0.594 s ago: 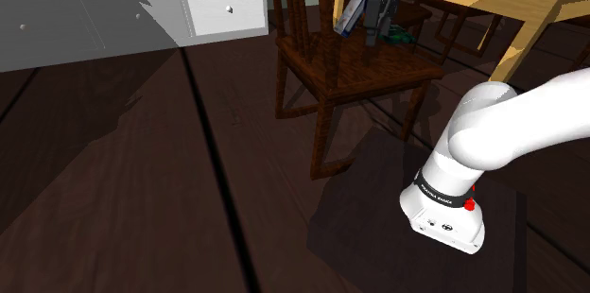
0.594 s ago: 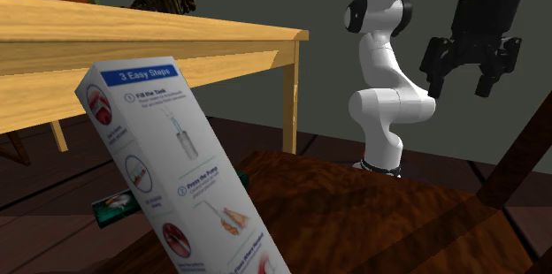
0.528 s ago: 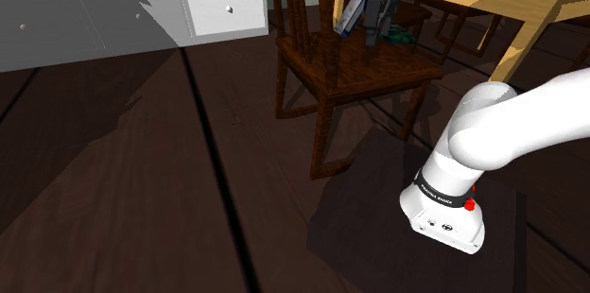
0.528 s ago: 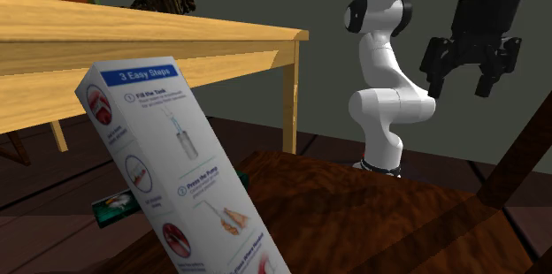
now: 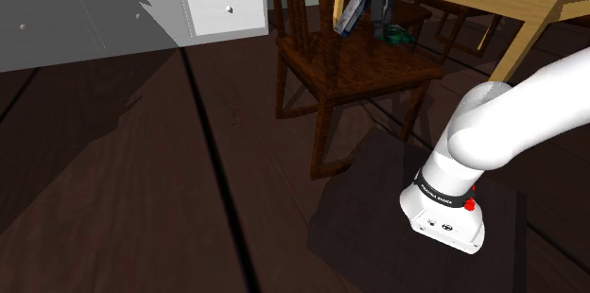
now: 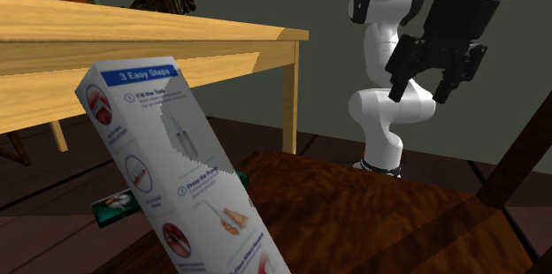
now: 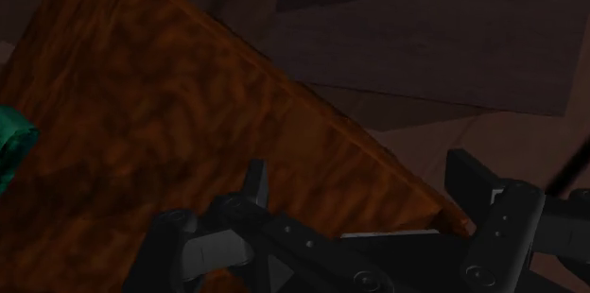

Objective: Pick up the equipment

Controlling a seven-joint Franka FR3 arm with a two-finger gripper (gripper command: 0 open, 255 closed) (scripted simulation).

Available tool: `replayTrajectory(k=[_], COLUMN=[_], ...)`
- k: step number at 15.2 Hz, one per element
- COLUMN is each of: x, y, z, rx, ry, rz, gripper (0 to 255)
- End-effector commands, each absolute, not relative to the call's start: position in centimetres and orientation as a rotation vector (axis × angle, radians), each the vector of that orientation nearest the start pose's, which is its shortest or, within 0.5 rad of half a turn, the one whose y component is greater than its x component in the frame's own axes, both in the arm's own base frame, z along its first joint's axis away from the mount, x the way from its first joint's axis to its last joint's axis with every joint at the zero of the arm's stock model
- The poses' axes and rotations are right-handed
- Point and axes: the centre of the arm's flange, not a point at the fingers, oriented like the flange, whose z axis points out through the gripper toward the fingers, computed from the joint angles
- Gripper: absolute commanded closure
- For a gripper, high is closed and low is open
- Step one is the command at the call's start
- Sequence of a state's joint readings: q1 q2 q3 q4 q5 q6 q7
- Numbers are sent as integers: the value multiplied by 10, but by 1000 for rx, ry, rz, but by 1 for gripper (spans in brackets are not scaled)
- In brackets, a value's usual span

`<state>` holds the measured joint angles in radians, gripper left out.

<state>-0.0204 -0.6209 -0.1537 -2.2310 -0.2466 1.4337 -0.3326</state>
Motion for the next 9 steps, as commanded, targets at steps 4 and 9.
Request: replayTrajectory(k=[4,9], x=[367,409], y=[-144,-185], z=[576,570], rx=[-3257,-3271], ry=[-482,-668], rz=[540,735], gripper=[0,0])
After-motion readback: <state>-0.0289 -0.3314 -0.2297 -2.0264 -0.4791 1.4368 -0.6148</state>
